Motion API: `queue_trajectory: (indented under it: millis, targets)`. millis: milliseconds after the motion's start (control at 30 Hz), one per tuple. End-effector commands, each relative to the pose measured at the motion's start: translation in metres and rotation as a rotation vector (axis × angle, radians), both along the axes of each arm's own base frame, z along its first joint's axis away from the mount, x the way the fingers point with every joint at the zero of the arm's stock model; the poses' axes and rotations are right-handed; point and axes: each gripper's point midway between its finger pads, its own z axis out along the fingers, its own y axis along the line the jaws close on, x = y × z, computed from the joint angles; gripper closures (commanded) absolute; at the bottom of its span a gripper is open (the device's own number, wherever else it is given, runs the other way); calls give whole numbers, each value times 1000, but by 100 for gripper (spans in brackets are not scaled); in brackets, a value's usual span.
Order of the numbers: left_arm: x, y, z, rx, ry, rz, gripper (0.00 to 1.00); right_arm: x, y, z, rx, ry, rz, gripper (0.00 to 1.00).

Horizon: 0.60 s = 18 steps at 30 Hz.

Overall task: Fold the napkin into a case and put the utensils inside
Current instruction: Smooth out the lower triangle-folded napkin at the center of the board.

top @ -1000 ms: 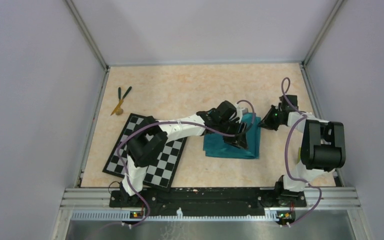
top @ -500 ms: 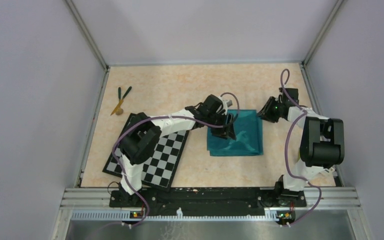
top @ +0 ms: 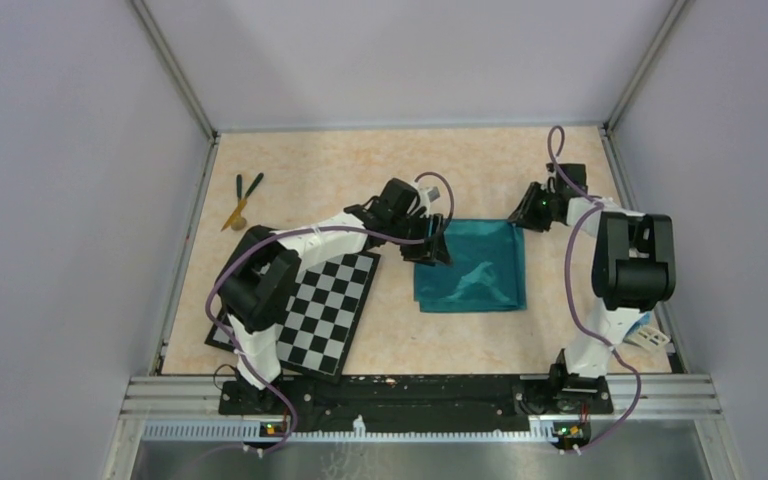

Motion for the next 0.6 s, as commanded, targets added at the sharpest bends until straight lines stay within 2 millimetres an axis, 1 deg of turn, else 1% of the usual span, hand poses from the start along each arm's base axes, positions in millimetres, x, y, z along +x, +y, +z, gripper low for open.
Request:
queue_trajectory:
  millis: [0, 100, 167, 267, 300, 433, 500, 567]
  targets:
    - [-6, 2, 23, -47, -48, -29, 40, 16, 5, 6, -22, -50, 41, 71]
    - [-5, 6, 24, -48, -50, -22, 41, 17, 12, 3, -12, -52, 61, 77]
    - [-4, 8, 25, -48, -51, -19, 41, 19, 15, 5, -14, -61, 71, 84]
    - [-3, 12, 26, -47, -54, -12, 41, 19, 19, 18, -13, -73, 72, 98]
    - [-3, 13, 26, -45, -55, -9, 41, 17, 19, 25, -18, -73, 63, 100]
    - [-4, 15, 25, -43, -54, -7, 41, 5, 13, 57, -40, -76, 3, 100]
    - [-4, 15, 24, -44, -49, -8, 41, -2, 5, 62, -67, -61, -39, 100]
    - [-5, 13, 22, -49, -40, -14, 41, -8, -4, 59, -93, -23, -73, 100]
